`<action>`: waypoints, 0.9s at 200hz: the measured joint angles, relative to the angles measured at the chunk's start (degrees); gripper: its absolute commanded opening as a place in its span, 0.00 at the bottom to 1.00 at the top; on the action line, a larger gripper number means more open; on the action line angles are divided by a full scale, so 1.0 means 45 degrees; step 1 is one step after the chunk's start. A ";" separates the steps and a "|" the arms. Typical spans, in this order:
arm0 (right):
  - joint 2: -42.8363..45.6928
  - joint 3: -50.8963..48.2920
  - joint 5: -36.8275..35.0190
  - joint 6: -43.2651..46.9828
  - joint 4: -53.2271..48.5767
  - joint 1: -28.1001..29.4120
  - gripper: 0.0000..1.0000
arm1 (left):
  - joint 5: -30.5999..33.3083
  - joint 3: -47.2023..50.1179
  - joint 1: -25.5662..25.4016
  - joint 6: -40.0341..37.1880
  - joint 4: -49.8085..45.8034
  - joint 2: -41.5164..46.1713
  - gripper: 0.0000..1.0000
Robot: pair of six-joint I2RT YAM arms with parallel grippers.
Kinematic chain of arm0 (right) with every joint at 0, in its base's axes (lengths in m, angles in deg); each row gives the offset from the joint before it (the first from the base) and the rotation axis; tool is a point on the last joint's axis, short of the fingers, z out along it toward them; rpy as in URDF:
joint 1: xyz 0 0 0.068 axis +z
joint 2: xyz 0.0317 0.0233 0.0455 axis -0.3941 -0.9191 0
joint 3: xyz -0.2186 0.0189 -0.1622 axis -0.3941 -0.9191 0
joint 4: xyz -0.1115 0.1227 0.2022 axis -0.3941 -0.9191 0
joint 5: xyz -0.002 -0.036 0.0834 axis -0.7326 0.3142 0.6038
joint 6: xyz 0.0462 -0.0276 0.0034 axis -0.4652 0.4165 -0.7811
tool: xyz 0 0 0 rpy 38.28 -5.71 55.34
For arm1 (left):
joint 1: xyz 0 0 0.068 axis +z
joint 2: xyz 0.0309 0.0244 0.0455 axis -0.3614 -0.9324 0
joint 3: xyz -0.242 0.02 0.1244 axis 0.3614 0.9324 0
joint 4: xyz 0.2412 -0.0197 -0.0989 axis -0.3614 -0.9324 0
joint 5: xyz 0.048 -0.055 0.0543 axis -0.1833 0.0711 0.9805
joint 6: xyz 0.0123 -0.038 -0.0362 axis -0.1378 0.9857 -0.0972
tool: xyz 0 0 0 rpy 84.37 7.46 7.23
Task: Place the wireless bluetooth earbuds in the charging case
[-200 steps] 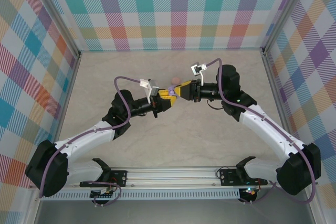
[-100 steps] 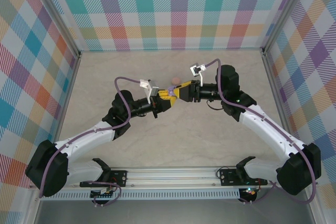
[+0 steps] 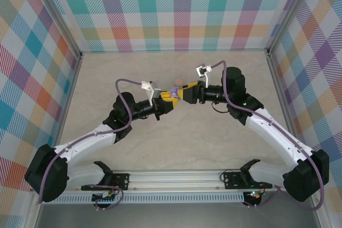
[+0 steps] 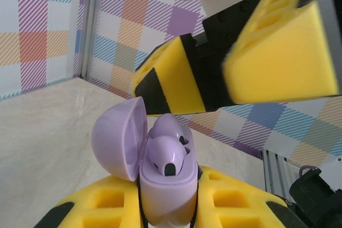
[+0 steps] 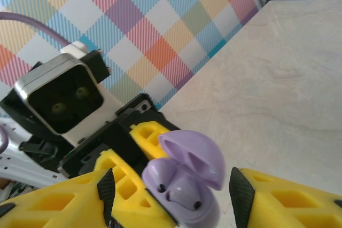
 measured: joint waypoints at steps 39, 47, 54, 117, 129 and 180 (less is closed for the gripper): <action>0.0214 0.0005 -0.0816 0.0170 -0.0578 0.0000 0.56 | 0.0005 -0.0005 0.0000 -0.0209 -0.0432 0.0257 0.21; 0.0233 0.0010 -0.1001 0.0243 -0.0748 0.0000 0.55 | 0.0005 -0.0005 0.0000 -0.0228 -0.0500 0.0257 0.21; 0.0238 0.0039 -0.1209 0.0311 -0.0942 0.0000 0.53 | 0.0005 -0.0005 0.0000 -0.0262 -0.0597 0.0262 0.21; -0.0189 0.0753 -0.2176 0.0855 -0.2735 -0.0384 0.39 | -0.0296 -0.0044 0.0000 -0.0398 -0.0763 0.0257 0.21; -0.0340 0.0753 -0.2142 0.0855 -0.2832 -0.0578 0.36 | -0.0452 -0.0087 0.0000 -0.0398 -0.0729 0.0248 0.21; -0.0782 0.0743 -0.1375 0.0908 -0.2749 -0.0981 0.29 | -0.1180 -0.0117 -0.0010 -0.0141 -0.0272 0.0015 0.21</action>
